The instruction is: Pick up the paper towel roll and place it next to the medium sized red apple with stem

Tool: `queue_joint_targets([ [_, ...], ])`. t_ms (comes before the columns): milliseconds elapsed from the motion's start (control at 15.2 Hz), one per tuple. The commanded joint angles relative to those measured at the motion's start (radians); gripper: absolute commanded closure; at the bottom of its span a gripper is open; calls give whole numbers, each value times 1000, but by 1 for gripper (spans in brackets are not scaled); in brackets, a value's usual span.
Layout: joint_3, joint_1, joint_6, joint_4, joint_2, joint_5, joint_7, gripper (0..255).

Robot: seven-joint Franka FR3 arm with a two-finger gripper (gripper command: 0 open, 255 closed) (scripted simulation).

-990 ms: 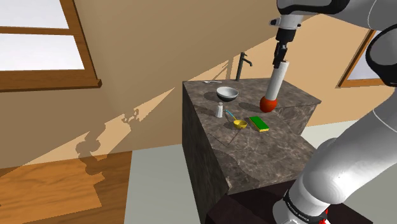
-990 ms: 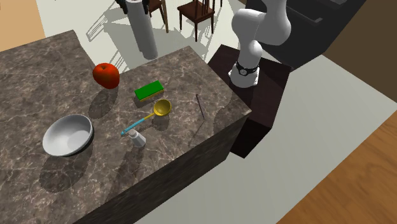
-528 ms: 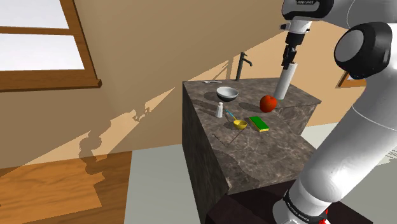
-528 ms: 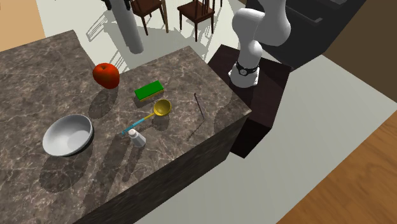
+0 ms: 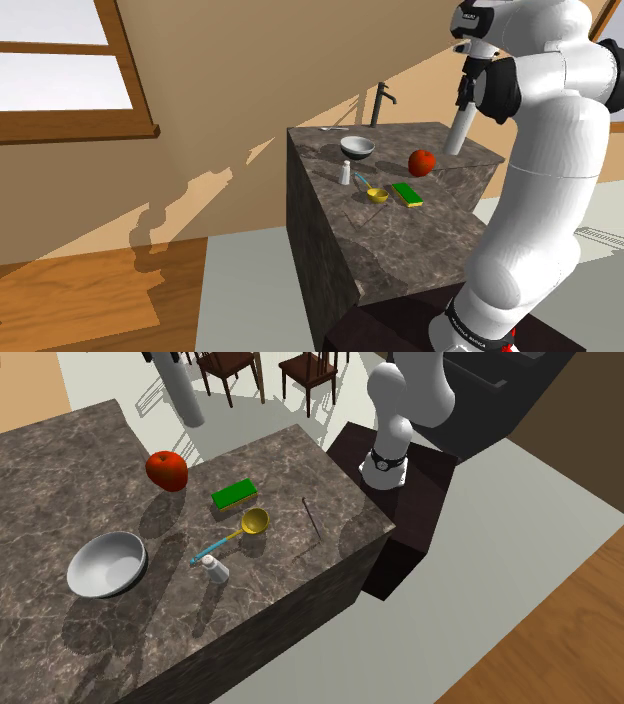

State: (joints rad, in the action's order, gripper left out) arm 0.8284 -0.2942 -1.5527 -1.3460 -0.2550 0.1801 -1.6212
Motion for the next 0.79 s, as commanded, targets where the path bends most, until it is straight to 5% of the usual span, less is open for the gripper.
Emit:
queue_joint_targets([
  [0,-1,-14,-11,3,-19,15,-15,255],
  [726,-3,29,-176,-192,21,-14,-4,255],
])
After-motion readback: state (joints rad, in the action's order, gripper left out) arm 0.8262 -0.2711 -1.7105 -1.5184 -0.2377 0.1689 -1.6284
